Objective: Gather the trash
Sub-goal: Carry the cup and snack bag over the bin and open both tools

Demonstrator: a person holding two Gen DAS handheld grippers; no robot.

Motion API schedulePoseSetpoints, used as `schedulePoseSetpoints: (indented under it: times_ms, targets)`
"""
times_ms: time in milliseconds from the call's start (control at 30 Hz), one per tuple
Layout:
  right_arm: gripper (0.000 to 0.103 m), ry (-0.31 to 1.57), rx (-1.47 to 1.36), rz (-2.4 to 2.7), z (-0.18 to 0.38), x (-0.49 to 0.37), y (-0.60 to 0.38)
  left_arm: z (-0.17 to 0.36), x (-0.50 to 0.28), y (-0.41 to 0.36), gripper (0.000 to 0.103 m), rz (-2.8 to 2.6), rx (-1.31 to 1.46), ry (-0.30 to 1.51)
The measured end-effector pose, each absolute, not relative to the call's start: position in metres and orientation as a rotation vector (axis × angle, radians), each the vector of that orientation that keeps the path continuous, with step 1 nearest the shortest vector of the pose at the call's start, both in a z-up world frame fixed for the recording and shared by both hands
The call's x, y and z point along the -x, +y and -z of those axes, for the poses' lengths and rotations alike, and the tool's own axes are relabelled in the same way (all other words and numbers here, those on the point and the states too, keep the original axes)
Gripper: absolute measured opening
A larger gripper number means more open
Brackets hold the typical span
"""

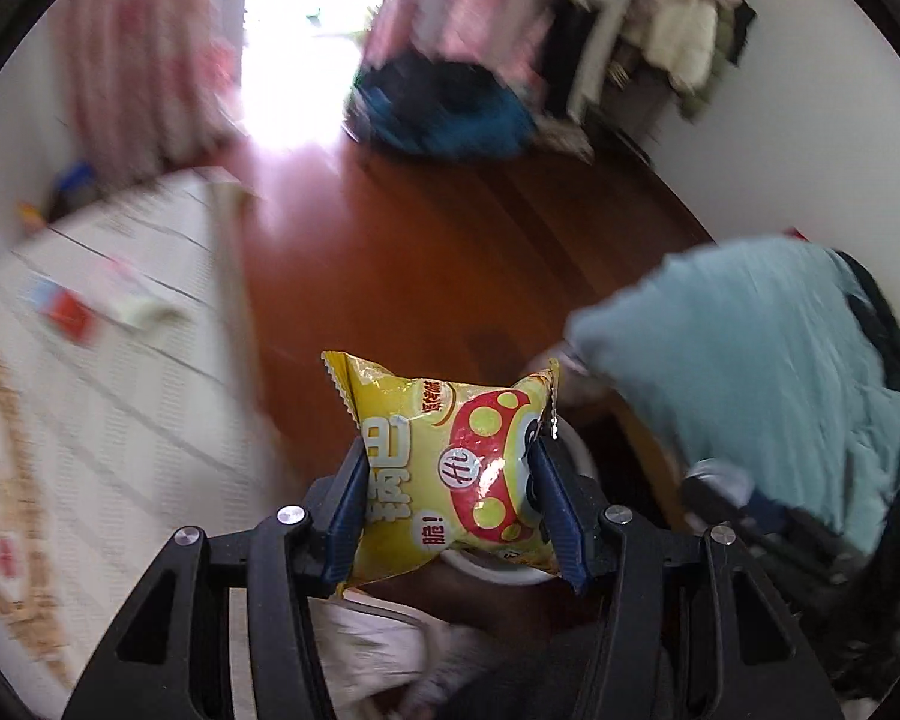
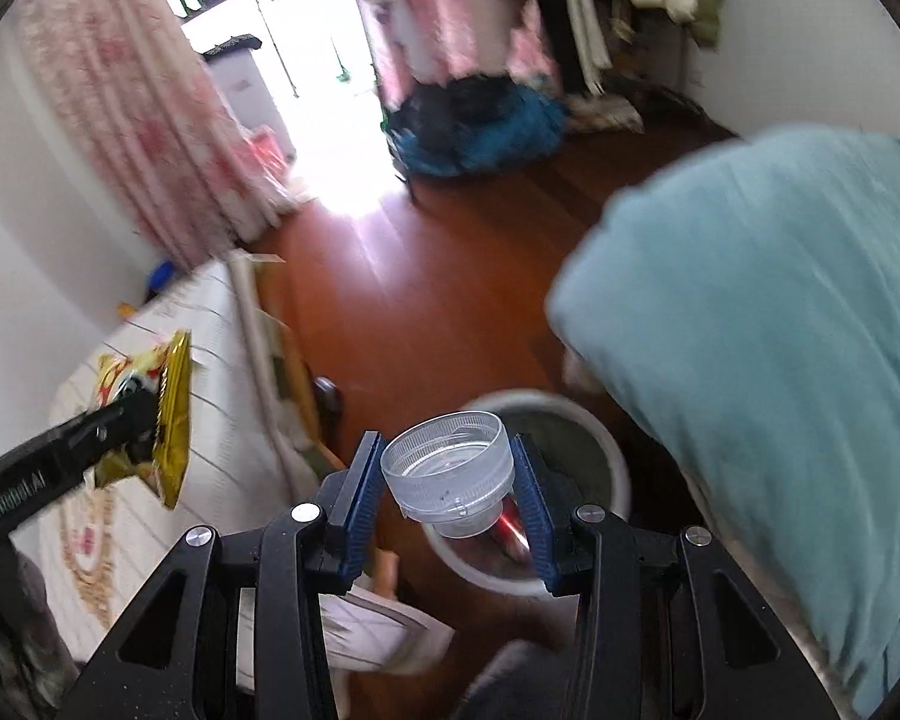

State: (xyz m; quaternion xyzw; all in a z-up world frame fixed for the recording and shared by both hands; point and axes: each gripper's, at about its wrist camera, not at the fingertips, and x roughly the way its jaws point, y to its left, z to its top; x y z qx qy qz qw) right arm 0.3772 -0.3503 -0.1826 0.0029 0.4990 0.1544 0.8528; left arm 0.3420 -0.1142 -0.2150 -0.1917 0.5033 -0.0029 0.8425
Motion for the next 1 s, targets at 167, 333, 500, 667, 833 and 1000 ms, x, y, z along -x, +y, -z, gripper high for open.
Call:
schedulePoseSetpoints:
  times_ms: [167, 333, 500, 667, 833, 1000]
  targets:
    - [0.044, 1.168, -0.022, -0.261, 0.243, -0.396, -0.383, 0.263, -0.389, -0.139, 0.050, 0.131, 0.490, 1.199]
    - [0.044, 1.247, -0.023, -0.223, 0.292, -0.411, -0.399, 0.303, -0.428, -0.154, 0.056, 0.161, 0.499, 1.312]
    - [0.044, 1.278, -0.019, -0.196, 0.324, -0.425, -0.401, 0.321, -0.443, -0.160, 0.095, 0.187, 0.544, 1.349]
    - [0.069, 1.289, -0.016, -0.180, 0.341, -0.438, -0.393, 0.314, -0.433, -0.154, 0.095, 0.129, 0.507, 1.329]
    - [0.100, 1.283, 0.002, -0.182, 0.340, -0.437, -0.387, 0.305, -0.406, -0.147, 0.095, 0.000, 0.358, 1.286]
    - [0.102, 1.268, 0.066, -0.165, 0.328, -0.428, -0.371, 0.301, -0.375, -0.145, 0.095, -0.082, 0.263, 1.267]
